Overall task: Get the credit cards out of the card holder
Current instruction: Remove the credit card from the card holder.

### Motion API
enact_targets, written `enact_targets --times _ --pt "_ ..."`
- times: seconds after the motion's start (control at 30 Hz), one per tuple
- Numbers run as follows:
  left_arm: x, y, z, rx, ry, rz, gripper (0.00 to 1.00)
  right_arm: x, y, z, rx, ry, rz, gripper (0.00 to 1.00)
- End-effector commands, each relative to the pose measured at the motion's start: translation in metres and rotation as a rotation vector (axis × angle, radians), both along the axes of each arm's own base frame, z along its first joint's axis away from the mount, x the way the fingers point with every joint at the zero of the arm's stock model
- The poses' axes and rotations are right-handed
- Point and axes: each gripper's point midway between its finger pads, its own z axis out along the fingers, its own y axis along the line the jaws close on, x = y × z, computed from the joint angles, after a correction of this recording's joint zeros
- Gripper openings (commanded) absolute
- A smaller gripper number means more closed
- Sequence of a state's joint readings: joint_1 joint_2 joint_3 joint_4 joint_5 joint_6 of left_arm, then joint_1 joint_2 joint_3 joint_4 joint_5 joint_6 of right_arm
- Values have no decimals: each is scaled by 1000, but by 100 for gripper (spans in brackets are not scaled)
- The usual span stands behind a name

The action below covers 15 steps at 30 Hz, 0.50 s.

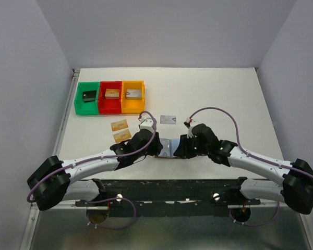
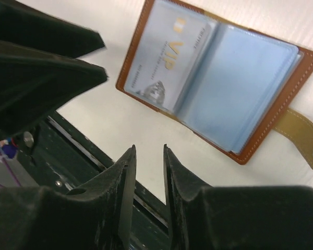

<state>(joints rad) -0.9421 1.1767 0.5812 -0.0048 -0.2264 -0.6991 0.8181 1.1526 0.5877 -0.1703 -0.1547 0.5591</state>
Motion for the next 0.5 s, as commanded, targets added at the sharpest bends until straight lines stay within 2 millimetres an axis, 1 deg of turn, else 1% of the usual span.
enact_targets --times 0.0,0.1,0.2,0.3,0.37,0.47 --pt "0 -9 -16 -34 52 -30 41 19 20 21 114 -23 -70 36" --pt "2 -12 -24 -54 70 -35 31 24 37 30 240 -34 -67 39" --pt "4 -16 -27 -61 73 -37 24 30 41 29 254 16 -62 39" --pt "7 -13 -36 -39 86 -21 18 35 39 20 263 44 -83 39" --pt "8 -11 -41 -22 94 -9 17 40 37 16 271 57 -105 39" --pt "10 -7 -51 1 113 12 17 44 37 4 252 87 -114 39"
